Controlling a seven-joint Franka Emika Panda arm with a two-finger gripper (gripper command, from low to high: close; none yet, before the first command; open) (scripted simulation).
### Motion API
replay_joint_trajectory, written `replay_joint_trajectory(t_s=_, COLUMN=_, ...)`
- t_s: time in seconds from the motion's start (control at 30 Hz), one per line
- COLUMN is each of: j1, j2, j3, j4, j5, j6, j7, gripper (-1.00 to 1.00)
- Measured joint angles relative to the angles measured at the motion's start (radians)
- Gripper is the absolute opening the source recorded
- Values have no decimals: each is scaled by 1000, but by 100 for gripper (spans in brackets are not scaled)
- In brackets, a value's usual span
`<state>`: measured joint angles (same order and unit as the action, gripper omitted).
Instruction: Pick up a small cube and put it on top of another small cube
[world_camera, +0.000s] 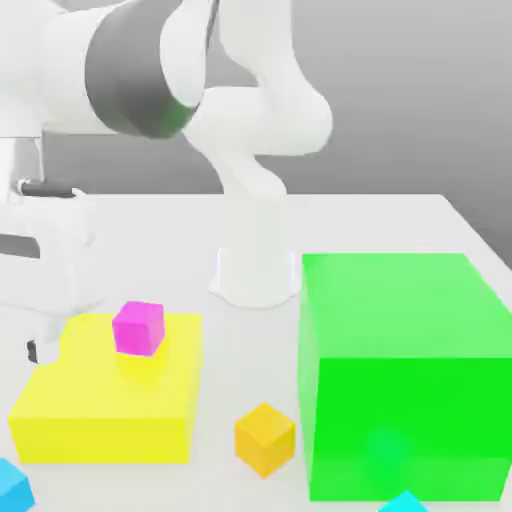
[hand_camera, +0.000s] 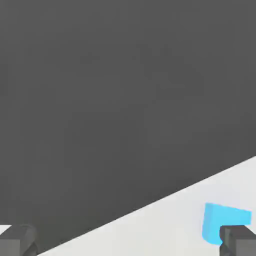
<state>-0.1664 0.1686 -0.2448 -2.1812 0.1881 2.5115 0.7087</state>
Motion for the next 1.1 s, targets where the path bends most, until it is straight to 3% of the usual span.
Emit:
replay_joint_trajectory(t_s=0.23, j1=-76, j2=252, j3=-28, j4=31, j5=37, j6=57, j7=-15, gripper=0)
replay_joint_trajectory(t_s=0.37, j1=-120, j2=397, j3=11, j4=62, j5=82, j6=147, j7=-46, gripper=0)
replay_joint_trajectory(t_s=0.4, j1=-129, j2=424, j3=22, j4=69, j5=92, j6=168, j7=-53, gripper=-100)
replay_joint_trajectory(t_s=0.6, j1=-134, j2=438, j3=27, j4=72, j5=98, j6=177, j7=-58, gripper=-100)
replay_joint_trajectory(t_s=0.77, j1=-96, j2=309, j3=-16, j4=40, j5=44, j6=81, j7=-19, gripper=-100)
replay_joint_trajectory(t_s=1.1, j1=196, j2=215, j3=129, j4=-3, j5=-64, j6=28, j7=83, gripper=-100)
